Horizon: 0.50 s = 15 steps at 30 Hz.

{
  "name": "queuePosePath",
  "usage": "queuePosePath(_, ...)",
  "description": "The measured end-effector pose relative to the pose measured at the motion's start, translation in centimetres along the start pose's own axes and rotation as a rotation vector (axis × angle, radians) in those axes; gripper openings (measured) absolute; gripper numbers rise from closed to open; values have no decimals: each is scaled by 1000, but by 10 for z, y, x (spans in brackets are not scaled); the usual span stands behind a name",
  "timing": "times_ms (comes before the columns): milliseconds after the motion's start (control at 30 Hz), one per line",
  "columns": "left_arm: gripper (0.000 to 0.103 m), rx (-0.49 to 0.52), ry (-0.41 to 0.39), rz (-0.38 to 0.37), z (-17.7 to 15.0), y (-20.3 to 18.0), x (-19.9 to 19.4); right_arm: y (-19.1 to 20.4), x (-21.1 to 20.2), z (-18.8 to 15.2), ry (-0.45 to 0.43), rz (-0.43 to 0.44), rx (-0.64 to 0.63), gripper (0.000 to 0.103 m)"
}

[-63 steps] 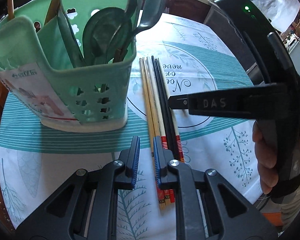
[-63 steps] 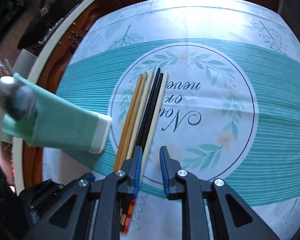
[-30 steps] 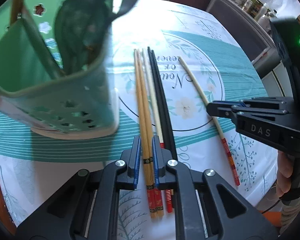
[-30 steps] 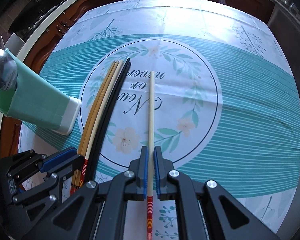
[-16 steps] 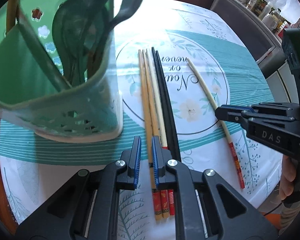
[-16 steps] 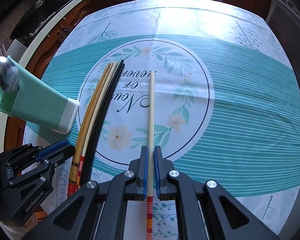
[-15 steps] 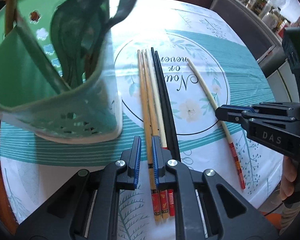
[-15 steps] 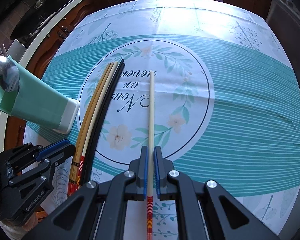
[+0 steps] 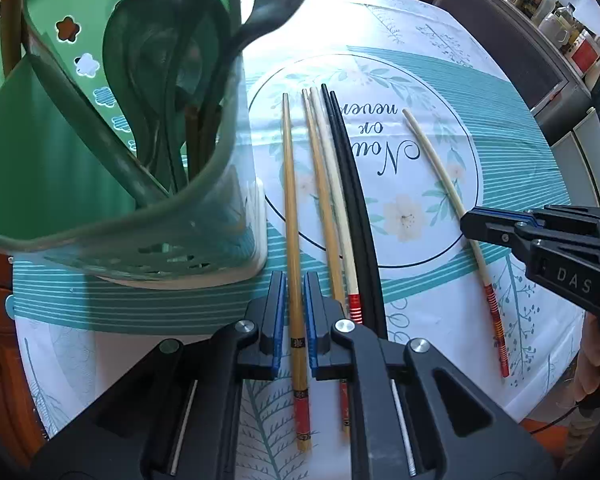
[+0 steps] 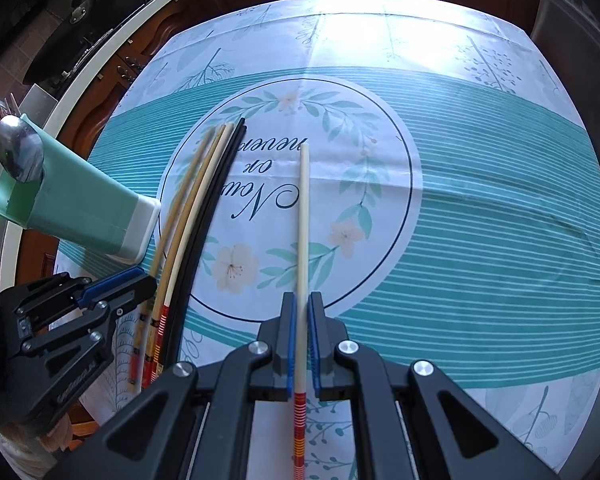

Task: Organize utensils
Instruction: 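Close the left tool on a plain wooden chopstick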

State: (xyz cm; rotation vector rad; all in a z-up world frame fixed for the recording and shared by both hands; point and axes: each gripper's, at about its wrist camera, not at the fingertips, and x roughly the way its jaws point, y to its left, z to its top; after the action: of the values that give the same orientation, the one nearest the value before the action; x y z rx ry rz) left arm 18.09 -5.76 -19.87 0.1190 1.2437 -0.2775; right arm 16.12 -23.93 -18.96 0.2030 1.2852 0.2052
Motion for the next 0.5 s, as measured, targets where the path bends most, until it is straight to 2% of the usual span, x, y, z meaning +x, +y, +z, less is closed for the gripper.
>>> queuePosePath(233, 9, 29, 38, 41, 11, -24, 3, -2, 0, 0, 1, 2, -1, 6)
queuePosePath(433, 8, 36, 99, 41, 27, -29, 11, 1, 2, 7, 46, -14, -19, 6)
queuePosePath(500, 5, 30, 112, 22, 28, -29, 10, 4, 3, 10, 57, -32, -40, 6)
